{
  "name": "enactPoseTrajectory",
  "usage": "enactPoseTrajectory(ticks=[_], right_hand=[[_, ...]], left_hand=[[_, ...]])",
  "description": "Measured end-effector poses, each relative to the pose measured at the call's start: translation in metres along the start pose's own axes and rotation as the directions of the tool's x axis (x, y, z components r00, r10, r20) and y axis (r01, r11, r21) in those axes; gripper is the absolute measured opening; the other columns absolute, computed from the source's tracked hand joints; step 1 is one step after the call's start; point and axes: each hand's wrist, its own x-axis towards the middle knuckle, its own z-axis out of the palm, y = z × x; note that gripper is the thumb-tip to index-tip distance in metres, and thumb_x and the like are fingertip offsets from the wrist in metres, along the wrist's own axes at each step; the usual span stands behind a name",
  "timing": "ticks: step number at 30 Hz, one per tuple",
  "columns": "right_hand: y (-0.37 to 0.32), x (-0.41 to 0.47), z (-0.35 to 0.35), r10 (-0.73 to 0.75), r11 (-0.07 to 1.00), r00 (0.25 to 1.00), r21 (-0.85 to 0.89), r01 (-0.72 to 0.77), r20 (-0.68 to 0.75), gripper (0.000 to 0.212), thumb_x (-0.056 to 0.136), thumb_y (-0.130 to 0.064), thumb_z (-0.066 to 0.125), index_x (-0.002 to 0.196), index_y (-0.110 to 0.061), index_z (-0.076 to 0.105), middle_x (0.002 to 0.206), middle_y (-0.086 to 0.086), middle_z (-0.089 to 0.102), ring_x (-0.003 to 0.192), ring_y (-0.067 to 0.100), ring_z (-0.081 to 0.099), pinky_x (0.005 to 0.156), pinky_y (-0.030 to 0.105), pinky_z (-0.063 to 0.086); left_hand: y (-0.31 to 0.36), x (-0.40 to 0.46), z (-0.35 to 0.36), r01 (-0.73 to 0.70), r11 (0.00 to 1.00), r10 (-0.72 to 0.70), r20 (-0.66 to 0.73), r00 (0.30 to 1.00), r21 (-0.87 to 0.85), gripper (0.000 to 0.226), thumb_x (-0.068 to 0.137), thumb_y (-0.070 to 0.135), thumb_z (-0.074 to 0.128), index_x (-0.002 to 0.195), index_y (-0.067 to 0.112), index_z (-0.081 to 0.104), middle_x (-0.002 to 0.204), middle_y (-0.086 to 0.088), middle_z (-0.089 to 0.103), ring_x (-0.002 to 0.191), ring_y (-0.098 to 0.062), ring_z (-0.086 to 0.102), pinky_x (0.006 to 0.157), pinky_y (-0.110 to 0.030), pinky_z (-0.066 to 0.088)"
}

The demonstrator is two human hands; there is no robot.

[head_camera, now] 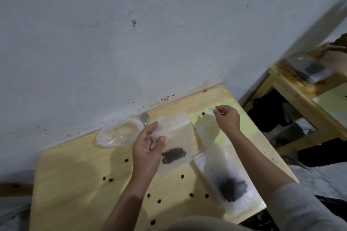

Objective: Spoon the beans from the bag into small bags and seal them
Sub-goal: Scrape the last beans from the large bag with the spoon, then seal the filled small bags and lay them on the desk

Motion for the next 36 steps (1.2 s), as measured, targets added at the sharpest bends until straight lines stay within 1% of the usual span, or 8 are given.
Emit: enactPoseTrajectory(ticks=[3,5,8,12,18,24,29,36], right_hand=[[0.016,0.039,0.005,-0.023,0.98,0.998,-0.197,0.035,0.065,0.024,0.088,-0.019,0.061,0.104,-0.002,0.069,0.098,0.014,0.07,0.091,0.027,0.064,0.079,0.026,0.044],[0.021,0.052,0.011,-0.063,0.951,0.99,-0.292,0.099,0.129,0.019,0.085,-0.014,0.06,0.077,0.001,0.068,0.076,0.021,0.065,0.074,0.034,0.06,0.068,0.033,0.047],[0.026,0.064,0.02,-0.108,0.909,0.979,-0.382,0.167,0.172,0.037,0.081,-0.013,0.058,0.048,-0.015,0.042,0.057,0.01,0.038,0.056,0.027,0.041,0.048,0.027,0.028],[0.026,0.072,0.025,-0.061,0.861,0.975,-0.482,0.16,0.216,0.022,0.082,-0.012,0.052,0.065,-0.009,0.065,0.075,0.012,0.057,0.064,0.031,0.054,0.052,0.027,0.036],[-0.007,0.048,0.006,-0.051,0.972,0.988,-0.219,0.082,0.145,0.018,0.086,-0.026,0.063,0.085,-0.008,0.066,0.086,0.004,0.068,0.083,0.019,0.063,0.067,0.024,0.041],[-0.094,-0.063,-0.016,-0.247,0.933,0.933,0.325,0.156,0.263,0.017,0.074,-0.024,0.079,0.068,-0.014,0.066,0.072,-0.003,0.068,0.068,0.006,0.061,0.065,0.015,0.049],[-0.12,-0.129,-0.001,-0.302,0.95,0.894,0.178,0.255,0.332,0.019,0.073,-0.031,0.079,0.063,-0.024,0.064,0.081,-0.005,0.067,0.074,0.013,0.06,0.067,0.021,0.047],[-0.131,-0.187,0.016,-0.391,0.918,0.87,0.06,0.391,0.301,0.02,0.073,-0.033,0.078,0.063,-0.03,0.06,0.09,-0.006,0.057,0.083,0.007,0.055,0.062,0.016,0.045]], left_hand=[[-0.004,0.011,0.004,0.026,0.999,-0.026,0.0,1.0,0.034,0.043,0.087,0.004,0.064,0.122,0.028,0.061,0.126,0.013,0.061,0.121,-0.009,0.055,0.107,-0.049,0.04],[-0.006,0.017,0.008,0.041,0.998,-0.04,-0.004,0.999,0.046,0.044,0.087,0.004,0.064,0.121,0.032,0.06,0.129,0.009,0.061,0.122,-0.012,0.055,0.106,-0.05,0.04],[-0.008,0.025,0.014,0.073,0.997,-0.072,-0.018,0.997,0.04,0.047,0.086,0.001,0.064,0.115,0.038,0.061,0.128,0.006,0.061,0.121,-0.014,0.056,0.104,-0.051,0.042],[-0.006,0.029,0.022,0.099,0.993,-0.098,-0.016,0.995,0.069,0.047,0.085,0.0,0.064,0.113,0.037,0.058,0.128,0.006,0.06,0.12,-0.007,0.055,0.106,-0.044,0.042],[-0.002,0.025,0.021,0.105,0.994,-0.105,-0.007,0.994,0.04,0.048,0.085,-0.001,0.063,0.115,0.036,0.058,0.13,0.003,0.06,0.118,-0.007,0.056,0.105,-0.041,0.043],[0.009,0.012,0.012,0.052,0.998,-0.051,-0.012,0.999,0.026,0.044,0.087,0.002,0.063,0.114,0.037,0.062,0.126,0.01,0.062,0.12,-0.009,0.056,0.103,-0.044,0.045],[0.022,-0.01,-0.005,-0.023,0.999,0.022,-0.031,0.999,-0.025,0.042,0.086,-0.001,0.063,0.112,0.032,0.065,0.12,0.008,0.066,0.114,-0.009,0.06,0.1,-0.047,0.047],[0.036,-0.043,-0.046,-0.091,0.99,0.084,-0.066,0.994,-0.104,0.037,0.087,0.0,0.063,0.109,0.03,0.065,0.111,0.005,0.069,0.101,-0.007,0.065,0.087,-0.026,0.052]])
